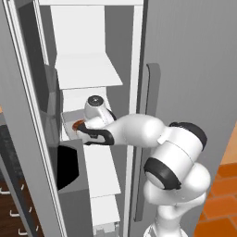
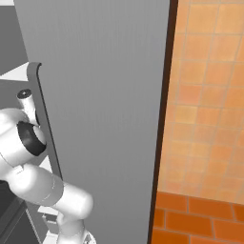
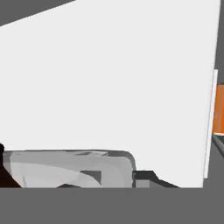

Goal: Take the meat container that has the chicken drumstick and place it on the second highest rack of the freezer. Then take the vegetable container that has the cucumber and carrot and place it on the highest rack of the freezer.

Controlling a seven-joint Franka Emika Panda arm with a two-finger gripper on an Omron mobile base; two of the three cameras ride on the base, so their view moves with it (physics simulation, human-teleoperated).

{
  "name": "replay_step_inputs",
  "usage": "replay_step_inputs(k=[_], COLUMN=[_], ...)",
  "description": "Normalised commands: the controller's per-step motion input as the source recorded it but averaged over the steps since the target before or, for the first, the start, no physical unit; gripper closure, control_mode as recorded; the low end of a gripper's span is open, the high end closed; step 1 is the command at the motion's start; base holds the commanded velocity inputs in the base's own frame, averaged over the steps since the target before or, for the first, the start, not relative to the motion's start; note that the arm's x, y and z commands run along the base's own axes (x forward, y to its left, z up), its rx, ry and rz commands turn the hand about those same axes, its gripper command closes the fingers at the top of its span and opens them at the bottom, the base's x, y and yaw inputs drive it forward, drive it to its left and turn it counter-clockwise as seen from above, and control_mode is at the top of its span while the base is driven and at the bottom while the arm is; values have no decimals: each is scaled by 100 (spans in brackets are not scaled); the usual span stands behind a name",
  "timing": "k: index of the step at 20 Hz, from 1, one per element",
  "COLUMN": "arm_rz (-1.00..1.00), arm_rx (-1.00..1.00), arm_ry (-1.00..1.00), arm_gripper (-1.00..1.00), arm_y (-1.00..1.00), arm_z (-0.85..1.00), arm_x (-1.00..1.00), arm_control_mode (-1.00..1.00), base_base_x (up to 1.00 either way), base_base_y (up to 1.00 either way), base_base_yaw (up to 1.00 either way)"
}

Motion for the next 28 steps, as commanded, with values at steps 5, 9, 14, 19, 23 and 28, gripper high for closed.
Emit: replay_step_inputs(k=[5, 9, 14, 19, 23, 28], arm_rz=[-5, -5, -2, 0, 0, 0], arm_rx=[0, 0, 0, 0, 0, 0], arm_ry=[0, 0, -2, -6, -4, 0], arm_gripper=[-100, -100, -100, -100, -100, -100], arm_y=[0, 0, 0, 0, 0, -3], arm_z=[-46, -27, -5, 0, 20, 29], arm_x=[-5, 0, -16, -6, -25, -55], arm_control_mode=[-100, -100, -100, -100, -100, -100], base_base_x=[0, 0, 0, 0, 0, 0], base_base_y=[0, 0, 0, 0, 0, 0], base_base_yaw=[0, 0, 0, 0, 0, 0])
